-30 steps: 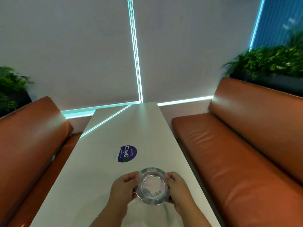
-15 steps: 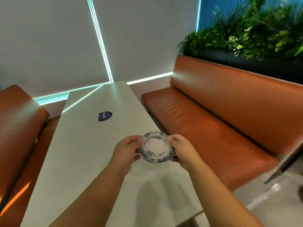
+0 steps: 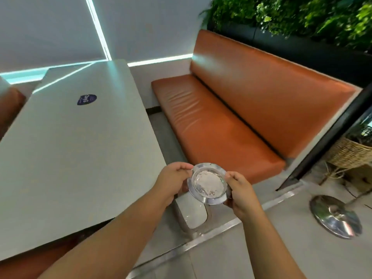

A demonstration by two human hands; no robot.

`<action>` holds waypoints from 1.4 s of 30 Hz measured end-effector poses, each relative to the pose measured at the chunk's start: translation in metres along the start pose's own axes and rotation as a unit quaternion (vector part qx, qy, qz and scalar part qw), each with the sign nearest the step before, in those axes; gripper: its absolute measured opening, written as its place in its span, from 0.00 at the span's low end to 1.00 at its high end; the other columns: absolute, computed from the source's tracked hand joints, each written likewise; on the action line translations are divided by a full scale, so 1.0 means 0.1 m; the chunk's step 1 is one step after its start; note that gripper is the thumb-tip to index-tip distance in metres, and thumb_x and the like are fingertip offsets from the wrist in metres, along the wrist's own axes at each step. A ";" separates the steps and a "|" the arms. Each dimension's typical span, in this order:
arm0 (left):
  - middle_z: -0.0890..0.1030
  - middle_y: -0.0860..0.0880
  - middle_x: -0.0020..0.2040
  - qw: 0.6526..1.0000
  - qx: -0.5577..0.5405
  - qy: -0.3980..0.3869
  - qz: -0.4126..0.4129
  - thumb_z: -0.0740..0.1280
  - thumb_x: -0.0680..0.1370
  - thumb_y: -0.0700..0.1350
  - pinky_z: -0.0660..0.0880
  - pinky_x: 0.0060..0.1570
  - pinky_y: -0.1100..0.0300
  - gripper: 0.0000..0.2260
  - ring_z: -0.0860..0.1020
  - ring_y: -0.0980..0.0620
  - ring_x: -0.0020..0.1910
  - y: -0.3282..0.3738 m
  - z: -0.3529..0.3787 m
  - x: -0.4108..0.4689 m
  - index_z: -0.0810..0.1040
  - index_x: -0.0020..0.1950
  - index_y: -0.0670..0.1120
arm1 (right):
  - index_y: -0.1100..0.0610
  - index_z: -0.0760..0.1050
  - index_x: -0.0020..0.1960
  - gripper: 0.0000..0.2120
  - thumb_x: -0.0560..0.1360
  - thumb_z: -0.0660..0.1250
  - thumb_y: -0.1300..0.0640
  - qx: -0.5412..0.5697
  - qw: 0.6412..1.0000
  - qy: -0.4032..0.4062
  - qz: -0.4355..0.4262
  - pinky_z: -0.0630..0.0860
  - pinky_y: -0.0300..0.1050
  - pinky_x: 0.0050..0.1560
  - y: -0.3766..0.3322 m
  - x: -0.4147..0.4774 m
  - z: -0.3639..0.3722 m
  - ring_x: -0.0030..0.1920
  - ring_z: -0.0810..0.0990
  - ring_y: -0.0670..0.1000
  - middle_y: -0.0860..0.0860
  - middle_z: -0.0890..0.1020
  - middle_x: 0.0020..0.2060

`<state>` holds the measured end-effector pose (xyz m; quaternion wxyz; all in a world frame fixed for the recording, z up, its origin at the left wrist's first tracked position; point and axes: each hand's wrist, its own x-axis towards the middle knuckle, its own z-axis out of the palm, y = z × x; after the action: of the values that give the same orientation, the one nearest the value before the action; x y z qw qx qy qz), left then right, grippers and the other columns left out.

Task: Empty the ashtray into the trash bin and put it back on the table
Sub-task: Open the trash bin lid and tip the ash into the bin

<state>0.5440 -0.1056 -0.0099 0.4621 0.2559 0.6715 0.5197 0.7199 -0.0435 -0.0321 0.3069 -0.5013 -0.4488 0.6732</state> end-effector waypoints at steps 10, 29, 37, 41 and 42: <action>0.83 0.46 0.41 0.995 -0.024 0.100 0.004 0.65 0.76 0.37 0.76 0.29 0.64 0.07 0.79 0.53 0.35 -1.01 0.91 0.58 0.81 0.50 0.41 | 0.52 0.75 0.43 0.09 0.78 0.58 0.58 -0.025 0.997 -0.079 0.013 0.75 0.41 0.30 0.75 0.97 -0.78 0.29 0.76 0.47 0.48 0.80 0.31; 0.58 0.43 0.77 0.817 0.571 -0.006 0.074 0.78 0.63 0.48 0.60 0.71 0.55 0.51 0.61 0.44 0.74 -3.74 0.26 2.57 0.49 0.76 0.44 | 0.59 0.71 0.43 0.07 0.79 0.59 0.59 -0.006 0.991 -0.118 -0.060 0.75 0.41 0.23 3.74 2.55 -0.68 0.29 0.78 0.49 0.55 0.80 0.34; 0.44 0.51 0.75 0.775 0.593 0.167 0.138 0.79 0.58 0.49 0.76 0.51 0.49 0.57 0.70 0.39 0.59 -4.23 0.34 2.67 0.40 0.72 0.58 | 0.59 0.72 0.43 0.07 0.78 0.60 0.58 -0.086 0.994 -0.067 -0.027 0.77 0.43 0.26 3.98 2.54 -0.71 0.36 0.79 0.55 0.59 0.81 0.40; 0.42 0.50 0.74 0.754 0.596 0.213 0.174 0.76 0.63 0.43 0.77 0.44 0.50 0.53 0.72 0.41 0.51 -4.30 0.38 2.64 0.40 0.72 0.57 | 0.60 0.72 0.48 0.05 0.77 0.62 0.57 -0.160 0.981 -0.022 -0.103 0.74 0.39 0.19 3.94 2.56 -0.63 0.32 0.80 0.56 0.59 0.81 0.40; 0.41 0.49 0.75 0.750 0.601 0.217 0.171 0.75 0.65 0.42 0.78 0.44 0.50 0.52 0.72 0.41 0.51 -4.31 0.40 2.62 0.39 0.72 0.56 | 0.58 0.71 0.48 0.04 0.77 0.62 0.57 -0.186 0.975 -0.014 -0.123 0.75 0.41 0.19 3.92 2.55 -0.59 0.32 0.80 0.56 0.57 0.81 0.40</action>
<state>0.5221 -0.0129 -0.5070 -0.0420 0.4720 0.8723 0.1208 0.7111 0.0339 -0.4976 0.2823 -0.4815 -0.6284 0.5418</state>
